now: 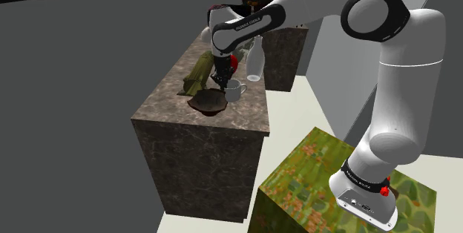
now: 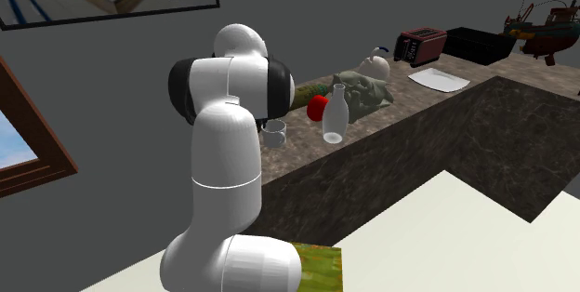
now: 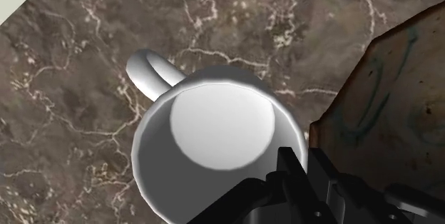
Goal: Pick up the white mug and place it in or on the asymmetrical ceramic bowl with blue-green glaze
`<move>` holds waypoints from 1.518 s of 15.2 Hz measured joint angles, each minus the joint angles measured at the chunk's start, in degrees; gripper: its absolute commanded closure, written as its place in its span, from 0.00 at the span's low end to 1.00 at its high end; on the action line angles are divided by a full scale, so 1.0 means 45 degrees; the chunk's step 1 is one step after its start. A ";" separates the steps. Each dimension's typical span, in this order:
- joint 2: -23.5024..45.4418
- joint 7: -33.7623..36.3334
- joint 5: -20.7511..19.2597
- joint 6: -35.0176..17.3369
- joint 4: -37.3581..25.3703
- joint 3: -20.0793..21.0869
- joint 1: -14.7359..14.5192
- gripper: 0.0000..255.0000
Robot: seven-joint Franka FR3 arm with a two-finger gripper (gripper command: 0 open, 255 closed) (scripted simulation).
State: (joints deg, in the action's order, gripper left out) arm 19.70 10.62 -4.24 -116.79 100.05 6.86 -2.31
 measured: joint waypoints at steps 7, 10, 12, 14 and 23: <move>-0.0250 -0.0045 0.0061 0.0590 -0.0300 0.0032 -0.0004 1.00; -0.0407 -0.0098 0.0093 0.1036 -0.0589 0.0034 0.0015 1.00; -0.0496 -0.0101 0.0110 0.1385 -0.0852 0.0047 0.0003 1.00; -0.0629 -0.0114 0.0132 0.1694 -0.1027 0.0056 0.0003 1.00; -0.0785 -0.0186 0.0174 0.3087 -0.2268 0.0068 -0.0003 1.00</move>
State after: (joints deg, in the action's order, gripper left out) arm 16.17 9.79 -3.46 -102.90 89.84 7.17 -2.32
